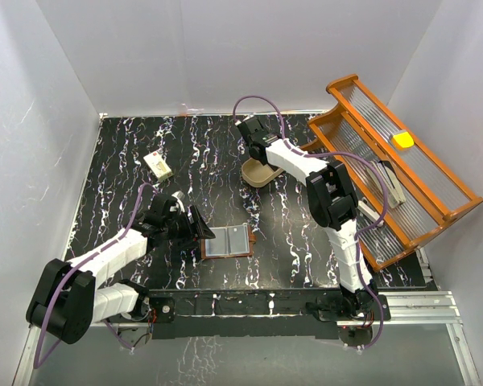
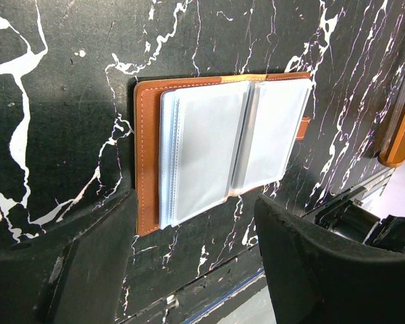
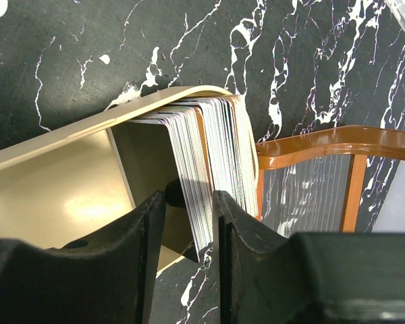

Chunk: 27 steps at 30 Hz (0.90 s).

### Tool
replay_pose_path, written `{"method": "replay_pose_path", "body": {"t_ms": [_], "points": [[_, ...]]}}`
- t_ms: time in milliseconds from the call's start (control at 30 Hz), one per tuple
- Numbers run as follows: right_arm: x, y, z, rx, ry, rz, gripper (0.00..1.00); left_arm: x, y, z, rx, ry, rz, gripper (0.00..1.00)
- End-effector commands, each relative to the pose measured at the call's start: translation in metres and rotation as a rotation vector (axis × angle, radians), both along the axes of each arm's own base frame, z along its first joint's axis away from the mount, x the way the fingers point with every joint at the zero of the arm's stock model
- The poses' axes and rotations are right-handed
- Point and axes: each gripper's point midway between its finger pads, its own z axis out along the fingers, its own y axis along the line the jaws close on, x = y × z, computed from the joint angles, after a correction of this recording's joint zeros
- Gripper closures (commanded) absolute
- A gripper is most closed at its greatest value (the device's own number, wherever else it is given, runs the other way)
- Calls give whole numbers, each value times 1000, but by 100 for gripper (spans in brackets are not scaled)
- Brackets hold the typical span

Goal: Put the credit cards into the card holder
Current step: Pick up the credit card from the storage box.

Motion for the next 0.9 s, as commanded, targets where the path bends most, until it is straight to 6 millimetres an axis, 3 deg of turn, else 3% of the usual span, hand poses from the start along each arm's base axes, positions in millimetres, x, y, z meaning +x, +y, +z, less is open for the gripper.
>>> {"method": "replay_pose_path", "body": {"t_ms": [0,267,867], "points": [[16,-2,30,20,-97,-21,70,-1,-1,2,-3,-2,-8,32],[18,-2,45,32,-126,-27,75,0,0,6,-3,-9,-3,32],[16,-3,59,44,-137,-33,79,-2,-1,5,-12,-2,1,32]]}}
